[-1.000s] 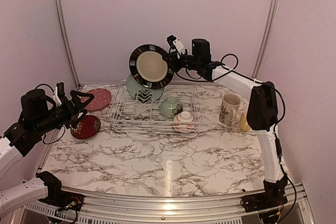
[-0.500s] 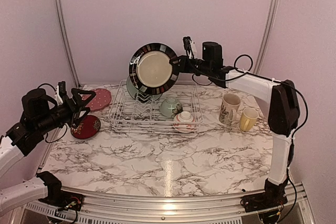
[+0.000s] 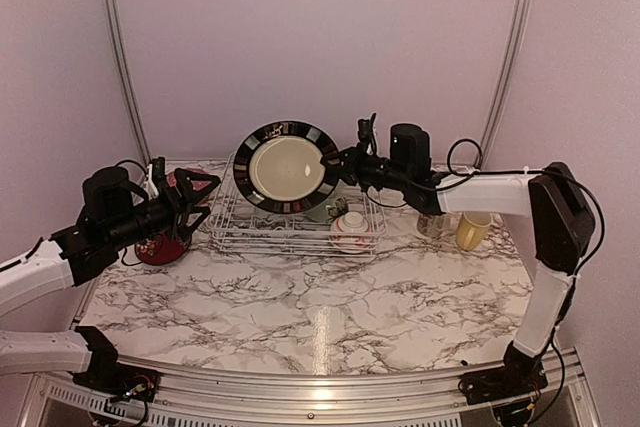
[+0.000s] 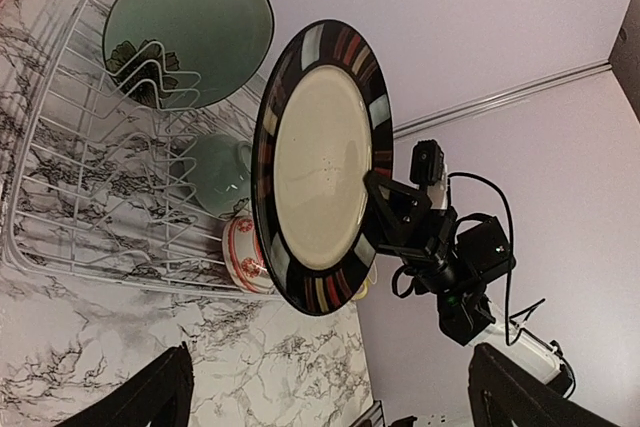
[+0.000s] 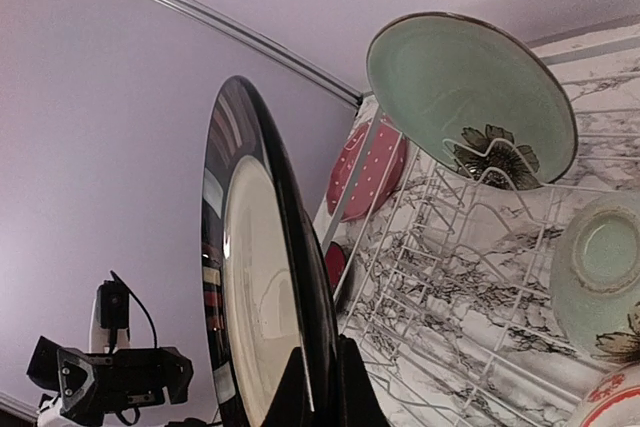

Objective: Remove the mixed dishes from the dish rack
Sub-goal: Place the plate in the corner of the board.

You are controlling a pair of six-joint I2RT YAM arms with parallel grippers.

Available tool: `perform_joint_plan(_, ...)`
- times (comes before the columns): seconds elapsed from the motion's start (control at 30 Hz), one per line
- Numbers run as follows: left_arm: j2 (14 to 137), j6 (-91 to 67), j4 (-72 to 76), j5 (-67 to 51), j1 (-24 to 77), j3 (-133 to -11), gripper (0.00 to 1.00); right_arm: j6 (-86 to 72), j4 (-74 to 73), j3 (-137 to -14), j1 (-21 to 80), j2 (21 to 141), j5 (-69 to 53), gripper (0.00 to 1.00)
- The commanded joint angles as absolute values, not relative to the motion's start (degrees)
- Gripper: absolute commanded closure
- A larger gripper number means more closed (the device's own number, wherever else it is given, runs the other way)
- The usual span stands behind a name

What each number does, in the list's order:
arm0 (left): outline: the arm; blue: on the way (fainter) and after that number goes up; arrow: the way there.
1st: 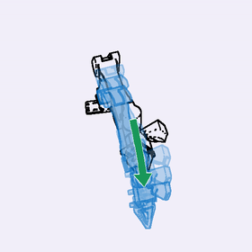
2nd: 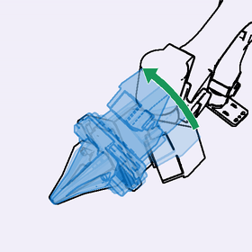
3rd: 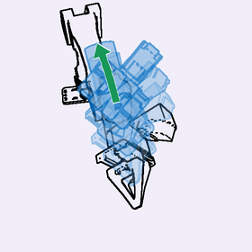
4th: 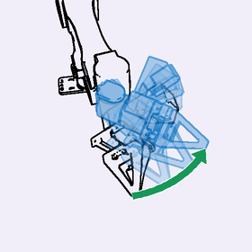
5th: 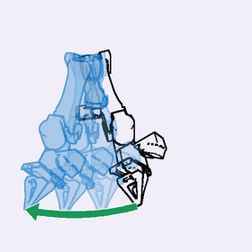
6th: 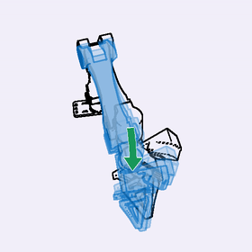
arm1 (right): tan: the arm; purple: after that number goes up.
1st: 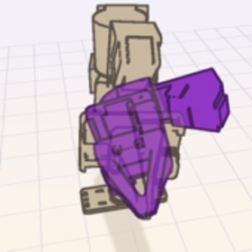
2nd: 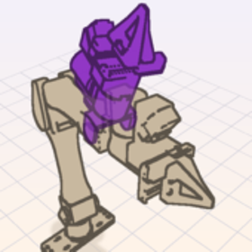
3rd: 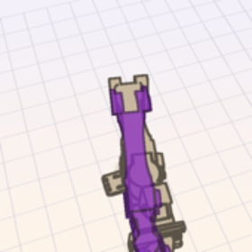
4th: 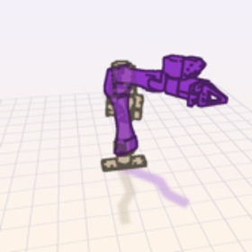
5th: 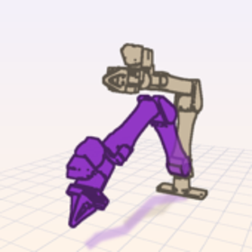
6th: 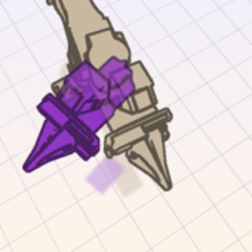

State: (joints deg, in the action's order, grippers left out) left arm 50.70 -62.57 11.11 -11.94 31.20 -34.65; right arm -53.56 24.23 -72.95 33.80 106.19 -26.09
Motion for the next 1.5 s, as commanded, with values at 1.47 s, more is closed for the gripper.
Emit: perform_joint_plan(1.47,35.76,-43.33,-36.94,30.39,37.88,-65.42,0.01,-64.43,24.24,-91.74,62.29,121.33,-6.46,1.0)
